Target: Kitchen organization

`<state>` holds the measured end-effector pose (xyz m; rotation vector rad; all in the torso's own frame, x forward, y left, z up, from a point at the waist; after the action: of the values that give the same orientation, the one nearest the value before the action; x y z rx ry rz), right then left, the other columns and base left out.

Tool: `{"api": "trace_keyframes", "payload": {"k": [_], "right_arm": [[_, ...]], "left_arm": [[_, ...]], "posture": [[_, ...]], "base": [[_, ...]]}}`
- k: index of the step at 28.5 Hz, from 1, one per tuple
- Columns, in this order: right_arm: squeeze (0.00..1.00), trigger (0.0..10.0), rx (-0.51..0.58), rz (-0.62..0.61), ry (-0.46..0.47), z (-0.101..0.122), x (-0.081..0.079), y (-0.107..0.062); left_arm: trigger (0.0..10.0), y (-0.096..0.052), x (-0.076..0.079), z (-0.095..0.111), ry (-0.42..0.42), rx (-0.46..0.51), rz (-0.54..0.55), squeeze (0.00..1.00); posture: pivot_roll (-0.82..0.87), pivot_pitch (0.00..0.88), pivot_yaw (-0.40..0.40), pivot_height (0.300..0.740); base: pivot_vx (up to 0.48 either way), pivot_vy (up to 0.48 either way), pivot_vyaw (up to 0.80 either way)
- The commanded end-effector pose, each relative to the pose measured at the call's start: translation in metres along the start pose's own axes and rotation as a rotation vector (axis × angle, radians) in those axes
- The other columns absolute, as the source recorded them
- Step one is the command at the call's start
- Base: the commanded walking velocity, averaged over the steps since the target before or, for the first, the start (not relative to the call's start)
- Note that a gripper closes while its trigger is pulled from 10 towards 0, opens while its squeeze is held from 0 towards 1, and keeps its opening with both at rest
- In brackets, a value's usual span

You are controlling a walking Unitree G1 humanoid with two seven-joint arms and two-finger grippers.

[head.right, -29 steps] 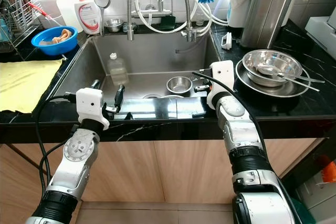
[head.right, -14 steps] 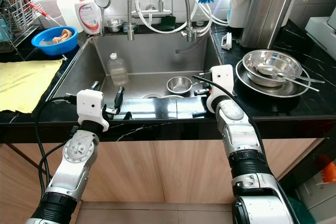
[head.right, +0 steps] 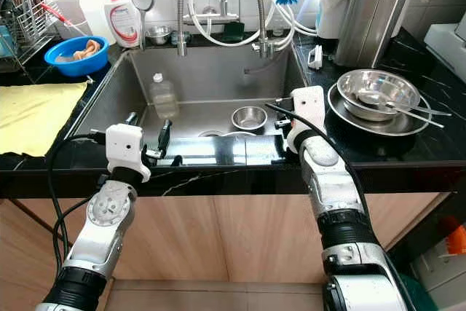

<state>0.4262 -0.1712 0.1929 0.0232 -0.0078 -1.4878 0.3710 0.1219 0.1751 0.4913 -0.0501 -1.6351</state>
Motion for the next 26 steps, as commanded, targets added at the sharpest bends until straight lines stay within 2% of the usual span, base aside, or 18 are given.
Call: {"api": "trace_keyframes", "payload": {"k": [1, 2, 3, 4, 7, 10, 13, 14, 15, 17, 19, 25, 26], "right_arm": [[0.0, 10.0, 0.116, -0.018, -0.023, 0.029, 0.001, -0.005], [0.0, 10.0, 0.151, -0.044, -0.025, 0.037, 0.006, -0.008], [0.0, 10.0, 0.214, -0.106, -0.043, 0.052, 0.017, -0.016], [0.0, 10.0, 0.214, -0.106, -0.043, 0.052, 0.017, -0.016], [0.0, 10.0, 0.304, -0.206, -0.076, 0.073, 0.035, -0.032], [0.0, 10.0, 0.35, -0.272, -0.098, 0.08, 0.047, -0.047], [0.0, 10.0, 0.348, -0.316, -0.166, 0.074, 0.061, -0.061], [0.54, 10.0, 0.335, -0.346, -0.156, 0.07, 0.069, -0.065], [1.0, 10.0, 0.332, -0.36, -0.142, 0.068, 0.072, -0.067], [1.0, 10.0, 0.319, -0.397, -0.13, 0.065, 0.082, -0.07], [1.0, 10.0, 0.318, -0.425, -0.158, 0.065, 0.088, -0.072], [1.0, 10.0, 0.337, -0.513, -0.1, 0.068, 0.101, -0.077], [0.94, 10.0, 0.327, -0.522, -0.099, 0.067, 0.102, -0.077]], "left_arm": [[10.0, -0.001, -0.004, -0.001, 0.004, -0.005, 0.016, 0.0], [10.0, -0.001, -0.004, -0.001, 0.003, -0.006, 0.015, 0.0], [10.0, -0.001, -0.003, -0.001, 0.002, -0.006, 0.014, 0.0], [10.0, -0.001, -0.003, -0.001, 0.002, -0.006, 0.014, 0.0], [10.0, 0.0, -0.003, 0.0, 0.001, -0.003, 0.012, 0.0], [10.0, 0.001, -0.002, -0.001, 0.0, -0.003, 0.01, 0.0], [10.0, 0.001, 0.0, 0.0, -0.002, -0.001, 0.005, 0.0], [10.0, 0.002, 0.0, 0.0, -0.003, -0.001, 0.005, 0.0], [10.0, 0.002, -0.001, 0.0, -0.003, -0.001, 0.006, 0.0], [10.0, 0.002, -0.003, -0.001, -0.001, -0.002, 0.009, 0.0], [10.0, 0.002, -0.003, -0.001, 0.001, -0.003, 0.008, 0.0], [10.0, 0.002, -0.003, 0.0, 0.006, -0.001, 0.002, 0.0], [10.0, 0.002, -0.004, -0.001, 0.007, -0.001, 0.001, 0.0]], "posture": [[-0.13, 0.0, 0.07, 0.74], [-0.13, 0.0, 0.072, 0.74], [-0.14, 0.0, 0.073, 0.74], [-0.14, 0.0, 0.073, 0.74], [-0.14, 0.0, 0.074, 0.74], [-0.15, 0.0, 0.075, 0.74], [-0.14, 0.0, 0.074, 0.74], [-0.14, 0.0, 0.074, 0.74], [-0.14, 0.0, 0.075, 0.74], [-0.15, 0.0, 0.079, 0.74], [-0.15, 0.0, 0.08, 0.74], [-0.14, 0.0, 0.088, 0.74], [-0.14, 0.0, 0.089, 0.74]], "base": [[0.0, 0.0, 0.0], [0.0, 0.0, 0.0], [0.0, 0.0, 0.0], [0.0, 0.0, 0.0], [0.0, 0.0, 0.0], [0.0, 0.0, 0.0], [0.0, 0.0, 0.0], [0.0, 0.0, 0.0], [0.0, 0.0, 0.0], [0.0, 0.0, 0.0], [0.0, 0.0, 0.0], [0.0, 0.0, 0.0], [0.0, 0.0, 0.0]]}}
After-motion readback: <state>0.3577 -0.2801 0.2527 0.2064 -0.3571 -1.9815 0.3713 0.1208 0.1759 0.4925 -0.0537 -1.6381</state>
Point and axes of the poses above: a point about 5 cm out from each wrist's last joint towards the gripper, its own y axis pointing out of the wrist towards the gripper, its own z axis along the axis of the wrist's last joint, x = y × z, the point moved 6 cm from there along y, pointing out of the wrist towards the gripper, and after that the axes turned 9 degrees about y, right-handed, at the moved point
